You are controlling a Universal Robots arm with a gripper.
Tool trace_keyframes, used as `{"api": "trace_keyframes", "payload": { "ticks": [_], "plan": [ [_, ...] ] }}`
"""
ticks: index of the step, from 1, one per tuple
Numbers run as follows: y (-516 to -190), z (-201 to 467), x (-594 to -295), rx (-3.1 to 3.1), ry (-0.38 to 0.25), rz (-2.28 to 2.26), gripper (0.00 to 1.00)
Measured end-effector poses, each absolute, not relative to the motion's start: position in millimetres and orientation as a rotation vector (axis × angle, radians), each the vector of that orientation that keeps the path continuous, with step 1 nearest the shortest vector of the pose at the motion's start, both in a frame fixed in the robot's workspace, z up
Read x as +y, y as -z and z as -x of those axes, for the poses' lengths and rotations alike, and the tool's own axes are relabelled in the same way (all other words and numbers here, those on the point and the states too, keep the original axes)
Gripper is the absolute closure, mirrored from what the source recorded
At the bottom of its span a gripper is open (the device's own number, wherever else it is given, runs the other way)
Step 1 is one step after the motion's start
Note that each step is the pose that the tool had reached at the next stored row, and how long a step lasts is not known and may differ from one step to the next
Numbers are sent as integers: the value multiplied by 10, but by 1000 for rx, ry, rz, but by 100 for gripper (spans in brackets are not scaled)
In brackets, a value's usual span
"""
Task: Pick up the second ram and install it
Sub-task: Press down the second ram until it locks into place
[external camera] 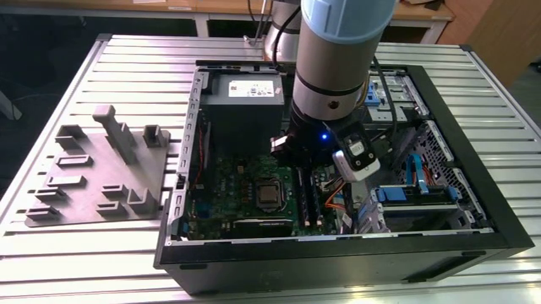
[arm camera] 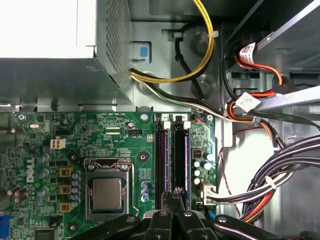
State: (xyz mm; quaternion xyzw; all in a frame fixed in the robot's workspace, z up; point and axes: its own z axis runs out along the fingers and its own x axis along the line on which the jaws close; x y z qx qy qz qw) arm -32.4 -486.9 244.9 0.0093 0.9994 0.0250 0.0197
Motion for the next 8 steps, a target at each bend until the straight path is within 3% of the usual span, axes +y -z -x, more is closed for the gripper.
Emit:
{"api": "trace_keyframes", "payload": {
  "ticks": [8],
  "plan": [
    [-2450, 324, -4864, 3101, -77, -29, 90]
  ]
}}
